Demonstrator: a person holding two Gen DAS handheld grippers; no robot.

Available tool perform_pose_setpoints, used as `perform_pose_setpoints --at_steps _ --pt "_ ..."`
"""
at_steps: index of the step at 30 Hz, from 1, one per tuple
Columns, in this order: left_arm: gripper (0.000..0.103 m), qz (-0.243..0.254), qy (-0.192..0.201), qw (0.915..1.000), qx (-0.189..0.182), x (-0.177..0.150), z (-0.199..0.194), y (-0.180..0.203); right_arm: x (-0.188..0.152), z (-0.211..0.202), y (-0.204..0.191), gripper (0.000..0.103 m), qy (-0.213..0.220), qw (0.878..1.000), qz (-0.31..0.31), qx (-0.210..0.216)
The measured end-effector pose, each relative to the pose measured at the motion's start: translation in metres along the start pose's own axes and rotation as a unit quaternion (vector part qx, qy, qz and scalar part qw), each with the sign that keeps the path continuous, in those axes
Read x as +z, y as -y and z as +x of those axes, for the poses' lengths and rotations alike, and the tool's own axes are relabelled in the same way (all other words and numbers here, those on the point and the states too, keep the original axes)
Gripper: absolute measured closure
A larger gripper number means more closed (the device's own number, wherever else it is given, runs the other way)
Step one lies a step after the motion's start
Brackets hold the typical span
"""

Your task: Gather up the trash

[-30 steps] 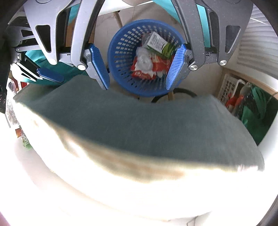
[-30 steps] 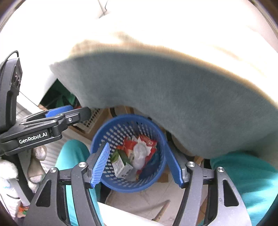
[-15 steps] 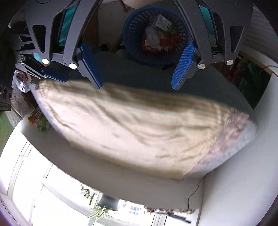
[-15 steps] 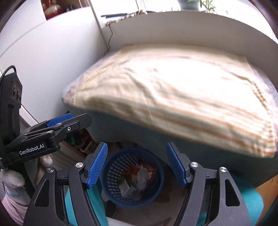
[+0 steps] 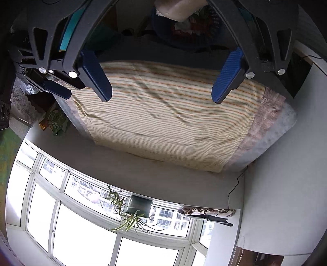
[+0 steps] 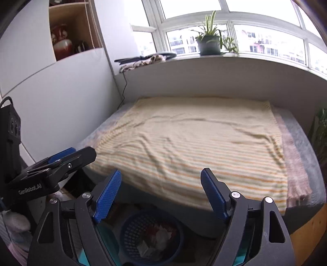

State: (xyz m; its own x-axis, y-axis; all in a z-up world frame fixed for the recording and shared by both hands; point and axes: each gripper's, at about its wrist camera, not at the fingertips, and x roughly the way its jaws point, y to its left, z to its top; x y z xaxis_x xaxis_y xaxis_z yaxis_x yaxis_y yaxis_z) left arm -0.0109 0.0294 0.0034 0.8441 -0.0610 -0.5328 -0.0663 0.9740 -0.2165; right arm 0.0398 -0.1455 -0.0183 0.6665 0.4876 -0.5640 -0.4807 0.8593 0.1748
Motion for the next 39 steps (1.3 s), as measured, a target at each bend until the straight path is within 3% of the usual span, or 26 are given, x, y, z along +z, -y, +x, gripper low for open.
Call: perform_pose_setpoints --at_steps 14,39 --pt "0.001 0.014 0.032 0.9993 0.011 0.021 -0.021 0.014 0.029 -0.016 0.0 0.022 0.042 0.999 0.004 -0.008" --pt "0.001 0.013 0.036 0.9992 0.009 0.029 -0.024 0.016 0.034 -0.02 0.007 0.021 0.044 0.999 0.018 -0.003"
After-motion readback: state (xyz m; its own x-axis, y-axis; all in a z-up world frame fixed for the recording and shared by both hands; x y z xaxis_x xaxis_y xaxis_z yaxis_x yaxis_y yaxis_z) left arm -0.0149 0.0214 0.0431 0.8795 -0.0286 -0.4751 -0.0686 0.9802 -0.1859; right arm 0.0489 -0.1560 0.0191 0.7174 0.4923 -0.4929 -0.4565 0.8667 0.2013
